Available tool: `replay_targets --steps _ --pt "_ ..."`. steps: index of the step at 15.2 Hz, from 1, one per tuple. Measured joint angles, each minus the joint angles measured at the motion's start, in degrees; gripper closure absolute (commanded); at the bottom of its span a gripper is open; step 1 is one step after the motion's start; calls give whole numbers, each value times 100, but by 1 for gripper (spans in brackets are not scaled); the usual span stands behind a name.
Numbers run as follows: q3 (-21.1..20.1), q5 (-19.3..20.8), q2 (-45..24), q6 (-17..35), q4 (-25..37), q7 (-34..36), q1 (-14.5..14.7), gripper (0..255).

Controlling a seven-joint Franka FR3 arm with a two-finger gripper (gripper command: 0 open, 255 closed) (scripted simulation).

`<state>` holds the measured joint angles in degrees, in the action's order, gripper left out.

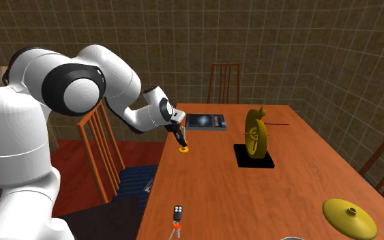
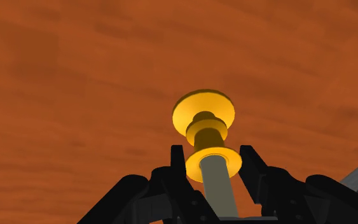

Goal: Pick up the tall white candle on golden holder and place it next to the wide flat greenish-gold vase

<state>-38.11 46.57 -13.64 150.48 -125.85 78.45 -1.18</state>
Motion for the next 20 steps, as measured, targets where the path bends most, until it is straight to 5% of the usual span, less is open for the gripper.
replay_targets --steps 20 --pt "-555 -2118 1167 -817 298 -1731 -429 255"
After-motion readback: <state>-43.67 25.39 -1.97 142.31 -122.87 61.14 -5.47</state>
